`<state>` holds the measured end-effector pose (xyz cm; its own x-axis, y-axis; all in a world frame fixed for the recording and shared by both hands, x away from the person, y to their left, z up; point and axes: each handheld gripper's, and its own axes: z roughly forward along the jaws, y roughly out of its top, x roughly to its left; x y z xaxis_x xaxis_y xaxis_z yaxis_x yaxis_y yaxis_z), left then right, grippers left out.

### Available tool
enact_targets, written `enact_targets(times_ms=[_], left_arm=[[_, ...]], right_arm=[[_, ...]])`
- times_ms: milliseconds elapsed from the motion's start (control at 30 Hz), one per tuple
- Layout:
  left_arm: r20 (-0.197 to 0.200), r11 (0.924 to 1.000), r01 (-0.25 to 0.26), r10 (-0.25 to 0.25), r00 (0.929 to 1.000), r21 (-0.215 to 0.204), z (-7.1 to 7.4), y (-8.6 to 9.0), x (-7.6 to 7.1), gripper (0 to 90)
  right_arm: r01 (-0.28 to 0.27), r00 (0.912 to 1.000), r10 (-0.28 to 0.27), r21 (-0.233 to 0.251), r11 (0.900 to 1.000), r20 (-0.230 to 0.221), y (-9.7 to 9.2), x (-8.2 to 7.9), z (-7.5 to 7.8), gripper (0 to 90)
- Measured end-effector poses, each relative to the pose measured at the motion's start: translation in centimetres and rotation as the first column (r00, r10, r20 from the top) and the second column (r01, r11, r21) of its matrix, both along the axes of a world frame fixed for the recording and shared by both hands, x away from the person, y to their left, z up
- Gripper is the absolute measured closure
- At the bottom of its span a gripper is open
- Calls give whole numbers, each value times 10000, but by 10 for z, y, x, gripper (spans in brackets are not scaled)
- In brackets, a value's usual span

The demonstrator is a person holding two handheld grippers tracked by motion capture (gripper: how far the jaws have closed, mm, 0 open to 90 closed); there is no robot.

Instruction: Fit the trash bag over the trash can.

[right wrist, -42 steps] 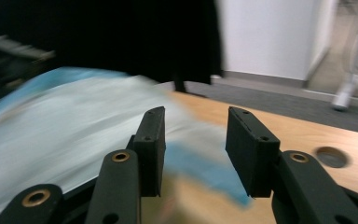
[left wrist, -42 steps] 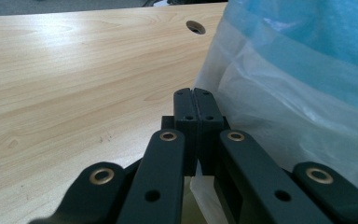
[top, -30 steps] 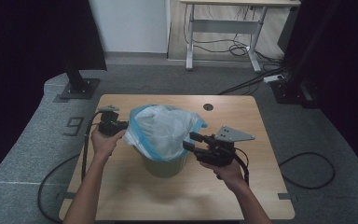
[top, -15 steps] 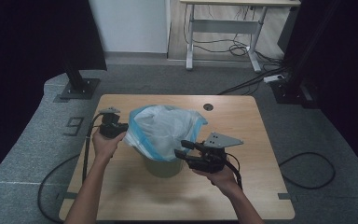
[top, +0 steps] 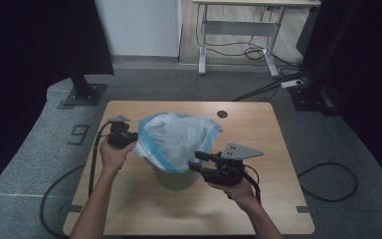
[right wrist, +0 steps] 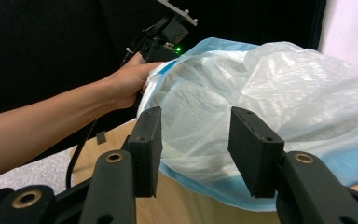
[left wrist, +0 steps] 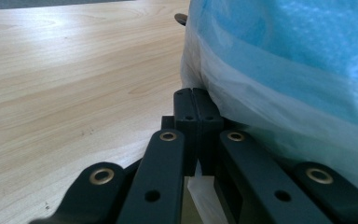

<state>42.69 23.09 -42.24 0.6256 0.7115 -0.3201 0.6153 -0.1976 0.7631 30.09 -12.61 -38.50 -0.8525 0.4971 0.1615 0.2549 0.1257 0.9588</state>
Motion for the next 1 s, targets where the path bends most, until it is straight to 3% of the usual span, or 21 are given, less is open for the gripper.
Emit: enact_targets(times_ms=[433,767,867,1000], left_arm=[[47,9999,121,-121,9999,-42,0,-6,-5,899],[93,9999,164,-164,9998,22,0,-10,-8,899],[85,9999,164,-164,9998,31,0,-10,-8,899],[109,9998,203,-203,9997,-17,1,-10,-9,899]], right_arm=[[-797,9968,793,-349,9962,-141,27,-8,-1,531],[-911,9957,893,-862,9921,-238,42,-10,-6,552],[-774,9969,756,-1035,9916,-210,45,-10,-8,603],[-420,9990,436,-1066,9934,121,42,-12,-10,806]])
